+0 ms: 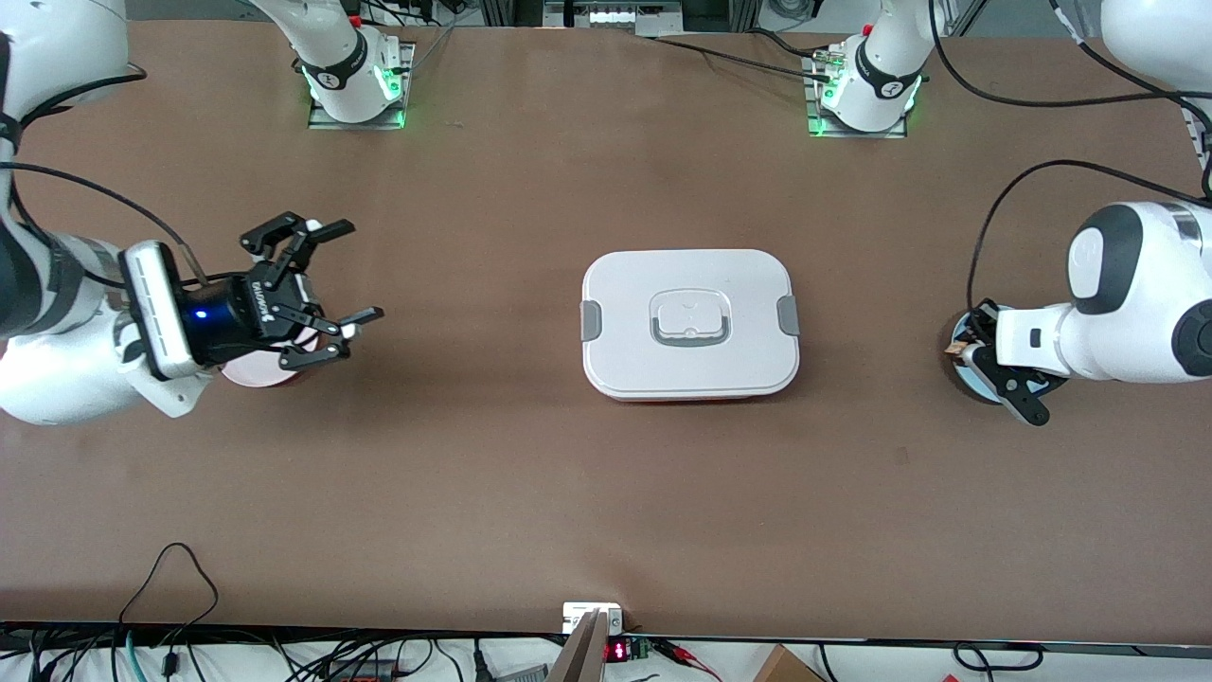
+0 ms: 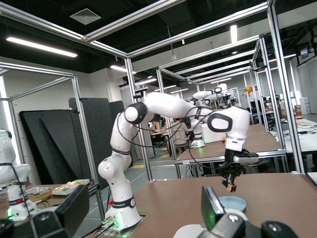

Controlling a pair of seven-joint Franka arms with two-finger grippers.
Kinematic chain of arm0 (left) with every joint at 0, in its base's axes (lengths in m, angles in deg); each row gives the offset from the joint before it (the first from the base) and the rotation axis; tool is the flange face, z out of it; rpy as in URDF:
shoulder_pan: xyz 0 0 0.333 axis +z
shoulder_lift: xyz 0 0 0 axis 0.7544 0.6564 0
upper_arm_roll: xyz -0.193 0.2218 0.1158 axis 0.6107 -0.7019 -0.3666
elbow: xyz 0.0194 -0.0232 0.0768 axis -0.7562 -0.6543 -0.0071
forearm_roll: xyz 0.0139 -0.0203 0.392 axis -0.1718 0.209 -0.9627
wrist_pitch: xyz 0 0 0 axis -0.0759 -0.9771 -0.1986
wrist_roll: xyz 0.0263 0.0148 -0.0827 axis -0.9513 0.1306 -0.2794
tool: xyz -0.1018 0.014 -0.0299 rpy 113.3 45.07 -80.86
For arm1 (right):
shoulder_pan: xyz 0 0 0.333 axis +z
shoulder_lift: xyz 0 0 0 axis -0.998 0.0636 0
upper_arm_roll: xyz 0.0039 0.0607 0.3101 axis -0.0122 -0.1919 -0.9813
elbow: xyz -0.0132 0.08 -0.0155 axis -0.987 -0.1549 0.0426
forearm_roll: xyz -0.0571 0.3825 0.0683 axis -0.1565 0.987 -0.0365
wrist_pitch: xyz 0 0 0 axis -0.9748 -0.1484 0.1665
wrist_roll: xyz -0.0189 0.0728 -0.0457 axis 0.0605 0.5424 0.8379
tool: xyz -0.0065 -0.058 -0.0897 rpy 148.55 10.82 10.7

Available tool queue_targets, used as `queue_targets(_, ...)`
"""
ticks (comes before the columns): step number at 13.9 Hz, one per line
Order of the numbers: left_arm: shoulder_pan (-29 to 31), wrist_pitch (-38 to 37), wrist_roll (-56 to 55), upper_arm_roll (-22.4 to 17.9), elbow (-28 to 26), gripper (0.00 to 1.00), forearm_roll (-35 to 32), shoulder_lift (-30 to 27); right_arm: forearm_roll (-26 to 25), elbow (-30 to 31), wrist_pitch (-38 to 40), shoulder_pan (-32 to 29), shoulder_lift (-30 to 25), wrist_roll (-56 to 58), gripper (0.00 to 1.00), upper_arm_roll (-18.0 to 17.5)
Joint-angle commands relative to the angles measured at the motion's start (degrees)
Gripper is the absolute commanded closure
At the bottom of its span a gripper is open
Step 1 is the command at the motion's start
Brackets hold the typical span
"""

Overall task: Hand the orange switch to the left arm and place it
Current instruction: 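Lower the switch into the blue dish while the right gripper withdraws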

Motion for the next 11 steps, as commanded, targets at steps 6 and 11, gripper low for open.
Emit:
queue_targets(6, 5.9, 14.9, 28.2, 0.7, -5.5, 0.91, -14.1, 4.6, -13.7, -0.7, 6.4, -5.7, -9.2, -9.4, 0.0, 1.9)
queue_targets(11, 9.9, 20.1, 34.3, 1.2, -6.4, 0.92, -13.8, 8.9, -34.6, 1.2, 3.8, -3.4, -21.6, -19.2, 0.0, 4.7)
